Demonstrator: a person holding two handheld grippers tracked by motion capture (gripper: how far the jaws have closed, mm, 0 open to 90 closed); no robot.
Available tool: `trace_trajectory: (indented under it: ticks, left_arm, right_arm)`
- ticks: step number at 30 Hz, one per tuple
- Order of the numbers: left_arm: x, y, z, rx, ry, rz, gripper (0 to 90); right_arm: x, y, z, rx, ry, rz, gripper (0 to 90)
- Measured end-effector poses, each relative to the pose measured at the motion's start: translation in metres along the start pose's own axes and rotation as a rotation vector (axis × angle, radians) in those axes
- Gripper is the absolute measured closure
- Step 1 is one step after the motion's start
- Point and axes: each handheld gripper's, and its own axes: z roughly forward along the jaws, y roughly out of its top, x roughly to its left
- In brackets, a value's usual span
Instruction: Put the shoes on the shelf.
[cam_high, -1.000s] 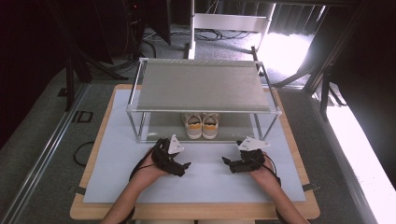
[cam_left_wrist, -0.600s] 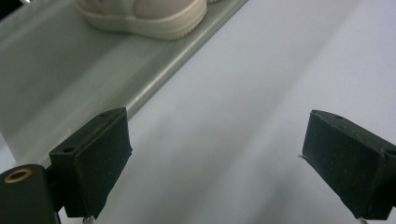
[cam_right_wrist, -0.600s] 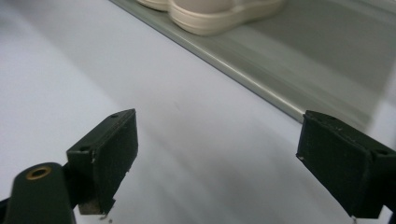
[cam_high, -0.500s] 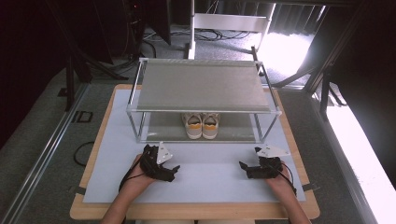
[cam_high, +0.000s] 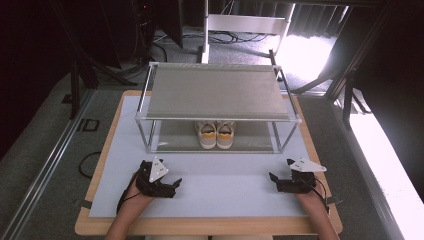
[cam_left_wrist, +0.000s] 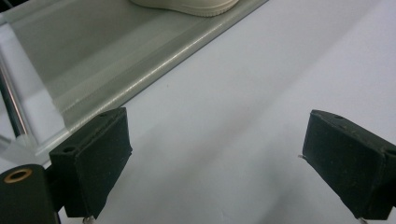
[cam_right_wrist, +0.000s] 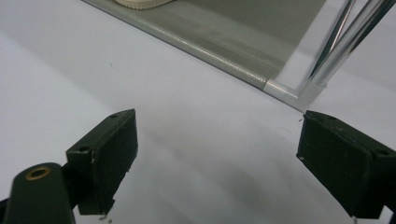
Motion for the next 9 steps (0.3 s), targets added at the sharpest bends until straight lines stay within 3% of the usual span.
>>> trace_trajectory:
  ticks: [4,9]
  left_arm:
    - [0.0011,-0.0053,-0.002,-0.03,-0.004,-0.018,7.6]
    - [0.0004,-0.0091,-0.0017,-0.027,-0.025,-0.021,7.6]
  right_arm:
    - [0.002,-0.0011,0.0017,0.006,-0.006,-0.02,11.9]
    - [0.0021,-0.0024,0.0023,0.009,-0.005,-0.021,11.9]
